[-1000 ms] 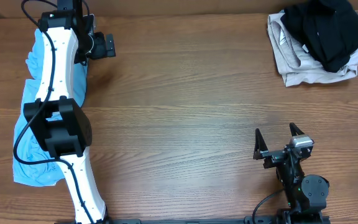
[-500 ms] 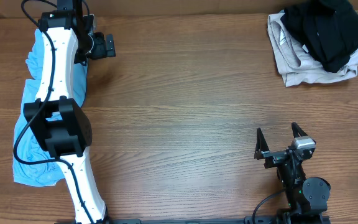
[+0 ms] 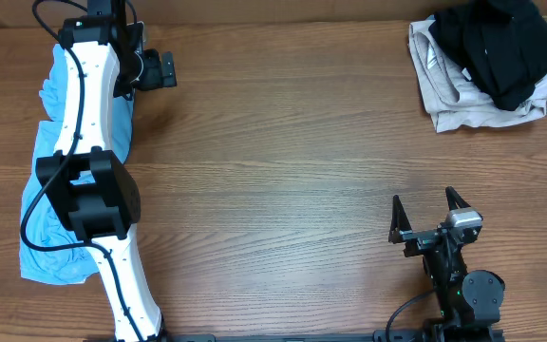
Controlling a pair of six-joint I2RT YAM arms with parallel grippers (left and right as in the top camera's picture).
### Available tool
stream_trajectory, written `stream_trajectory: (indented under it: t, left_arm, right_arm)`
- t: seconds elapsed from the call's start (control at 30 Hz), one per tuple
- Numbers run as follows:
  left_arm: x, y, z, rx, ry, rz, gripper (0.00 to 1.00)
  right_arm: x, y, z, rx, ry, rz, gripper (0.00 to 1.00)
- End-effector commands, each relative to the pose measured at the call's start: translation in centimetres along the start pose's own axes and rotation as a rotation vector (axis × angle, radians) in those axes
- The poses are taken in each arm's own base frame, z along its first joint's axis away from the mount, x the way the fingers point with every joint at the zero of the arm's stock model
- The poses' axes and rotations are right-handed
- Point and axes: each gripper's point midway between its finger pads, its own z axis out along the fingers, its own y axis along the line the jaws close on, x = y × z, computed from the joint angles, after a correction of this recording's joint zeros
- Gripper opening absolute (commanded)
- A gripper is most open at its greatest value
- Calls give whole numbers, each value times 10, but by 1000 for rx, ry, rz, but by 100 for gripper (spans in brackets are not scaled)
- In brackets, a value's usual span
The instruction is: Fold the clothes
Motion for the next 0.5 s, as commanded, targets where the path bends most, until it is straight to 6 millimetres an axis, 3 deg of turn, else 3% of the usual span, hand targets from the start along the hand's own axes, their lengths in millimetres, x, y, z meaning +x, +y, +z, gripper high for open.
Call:
stream_trajectory:
  t: [0.0, 0.33, 0.47]
  left_arm:
    - [2, -4, 6, -8, 12, 13, 100]
    - [2, -5, 5, -7, 10, 15, 100]
    - [-2, -13, -12, 0, -25, 28, 100]
  right_arm:
    - [2, -1, 0, 6, -4, 4, 100]
    - [2, -1, 0, 6, -4, 4, 100]
    - [2, -1, 0, 6, -4, 4, 100]
